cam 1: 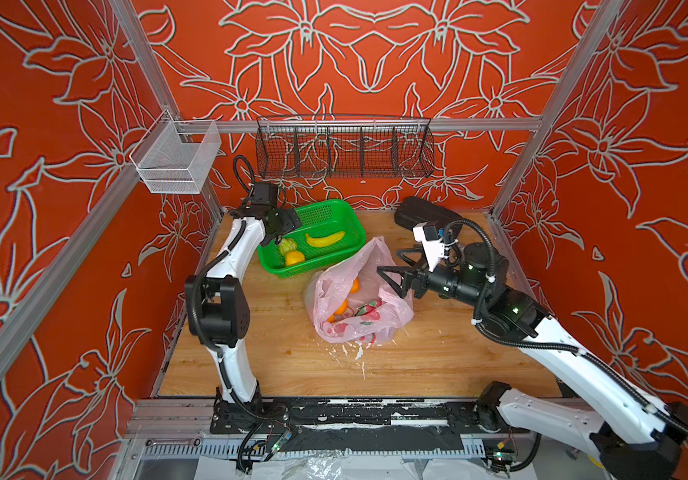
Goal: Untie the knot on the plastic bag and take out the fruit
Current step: 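Carry the green pear into the green basket with the left gripper and release, then return the left gripper to the bag while the right gripper reaches inside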
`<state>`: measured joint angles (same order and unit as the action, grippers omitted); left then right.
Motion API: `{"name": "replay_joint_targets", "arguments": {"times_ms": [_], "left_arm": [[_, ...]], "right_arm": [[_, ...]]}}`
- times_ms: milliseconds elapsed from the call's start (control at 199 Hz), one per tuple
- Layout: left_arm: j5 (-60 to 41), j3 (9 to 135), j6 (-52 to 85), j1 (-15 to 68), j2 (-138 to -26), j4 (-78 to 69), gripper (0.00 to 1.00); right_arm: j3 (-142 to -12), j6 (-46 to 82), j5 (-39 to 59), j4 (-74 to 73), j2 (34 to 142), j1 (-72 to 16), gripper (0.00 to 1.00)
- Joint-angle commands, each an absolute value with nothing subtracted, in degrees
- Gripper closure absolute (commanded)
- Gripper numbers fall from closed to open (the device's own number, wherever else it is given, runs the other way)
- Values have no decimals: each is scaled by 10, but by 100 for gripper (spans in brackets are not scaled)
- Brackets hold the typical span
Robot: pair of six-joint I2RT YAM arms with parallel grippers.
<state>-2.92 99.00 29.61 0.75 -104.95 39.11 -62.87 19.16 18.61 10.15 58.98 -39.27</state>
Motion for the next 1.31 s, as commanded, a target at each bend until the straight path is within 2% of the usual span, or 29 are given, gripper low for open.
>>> {"name": "replay_joint_targets", "arguments": {"times_ms": [0, 106, 206, 387, 533, 819, 985, 1301], "left_arm": [[-77, 931, 321, 6, -967, 366, 1], [-136, 863, 331, 10, -871, 334, 5], [-152, 816, 326, 30, -790, 332, 8], [-133, 740, 321, 102, -667, 337, 12], [-86, 726, 303, 170, -619, 387, 14], [6, 700, 251, 285, -640, 440, 16], [33, 683, 197, 337, -687, 409, 11], [123, 656, 123, 369, -802, 361, 4]], "right_arm": [[-676, 236, 144, 172, 631, -412, 9], [-694, 268, 136, 175, 670, -427, 14], [-701, 296, 137, 162, 706, -433, 18], [-713, 317, 140, 157, 780, -439, 22], [-717, 309, 141, 168, 835, -443, 24], [-705, 270, 67, 193, 918, -444, 31], [-699, 259, 20, 200, 952, -440, 32], [-656, 280, 90, 135, 968, -408, 36]]}}
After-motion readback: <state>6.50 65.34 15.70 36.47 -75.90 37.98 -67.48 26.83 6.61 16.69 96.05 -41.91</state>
